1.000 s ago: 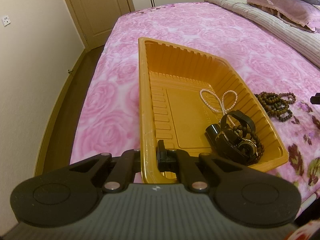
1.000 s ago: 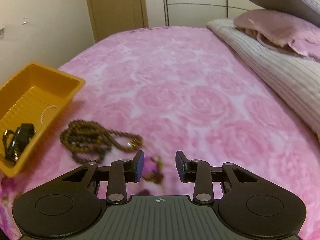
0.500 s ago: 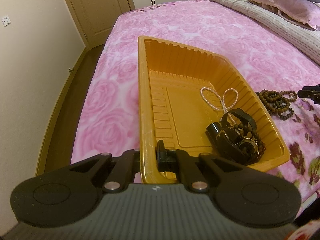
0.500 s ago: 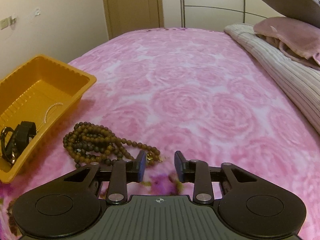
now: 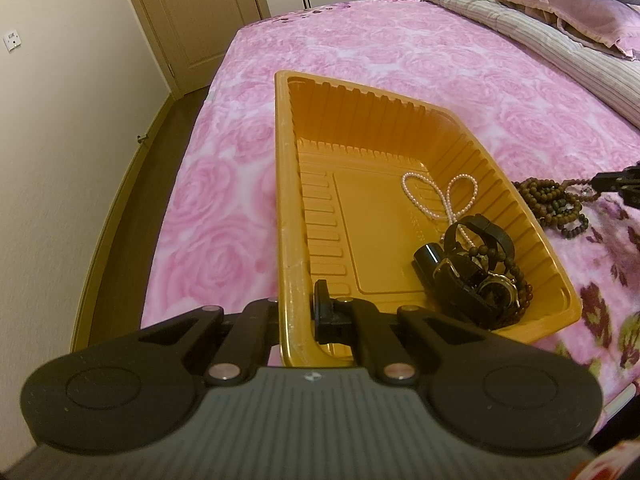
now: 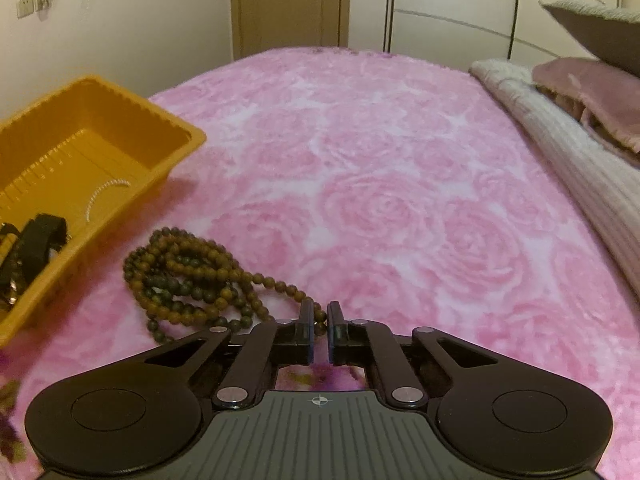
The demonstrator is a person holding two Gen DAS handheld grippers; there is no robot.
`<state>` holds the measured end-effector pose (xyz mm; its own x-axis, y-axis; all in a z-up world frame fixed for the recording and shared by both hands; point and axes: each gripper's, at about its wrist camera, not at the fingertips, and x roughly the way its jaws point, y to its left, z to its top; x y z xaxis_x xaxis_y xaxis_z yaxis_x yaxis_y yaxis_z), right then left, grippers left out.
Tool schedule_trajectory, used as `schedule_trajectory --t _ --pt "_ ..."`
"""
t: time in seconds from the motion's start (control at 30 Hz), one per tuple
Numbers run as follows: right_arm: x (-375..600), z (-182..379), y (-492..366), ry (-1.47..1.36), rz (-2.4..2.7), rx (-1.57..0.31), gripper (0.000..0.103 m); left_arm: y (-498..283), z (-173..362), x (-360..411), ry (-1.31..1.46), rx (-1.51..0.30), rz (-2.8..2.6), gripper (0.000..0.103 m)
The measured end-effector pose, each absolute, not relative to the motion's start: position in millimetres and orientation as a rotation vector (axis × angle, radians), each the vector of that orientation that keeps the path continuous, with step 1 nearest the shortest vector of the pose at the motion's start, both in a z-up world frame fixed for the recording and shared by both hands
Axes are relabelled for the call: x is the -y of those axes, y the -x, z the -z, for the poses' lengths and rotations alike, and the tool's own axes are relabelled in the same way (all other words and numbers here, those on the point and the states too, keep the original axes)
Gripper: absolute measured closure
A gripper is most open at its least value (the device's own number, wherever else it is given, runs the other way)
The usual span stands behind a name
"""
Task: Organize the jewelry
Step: 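Grasp the brown bead necklace with the right tool, then carry the brown bead necklace into the tray and open the right tool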
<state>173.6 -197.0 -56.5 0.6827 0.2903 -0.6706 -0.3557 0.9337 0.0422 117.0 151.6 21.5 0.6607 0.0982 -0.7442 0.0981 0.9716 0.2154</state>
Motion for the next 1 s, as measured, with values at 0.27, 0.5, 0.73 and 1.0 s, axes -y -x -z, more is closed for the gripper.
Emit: schedule_trajectory --t 0.27,0.5,0.73,1.0 --pt "218 17 -139 0.053 -0.324 -0.631 0.097 -117 -20 -153 -0.246 -0.850 0.001 0.100" --pt "225 -25 -119 0.123 -0.330 -0.525 0.097 -117 -20 -153 -0.246 -0.850 0.000 0.100" --pt "219 -72 -110 0.179 -0.380 -0.421 0.097 -116 -19 -152 -0.246 -0.848 0.002 0.100" --pt "209 -115 -101 0.204 -0.461 -0.346 0.097 -115 -19 -152 -0.245 -0.848 0.004 0.100"
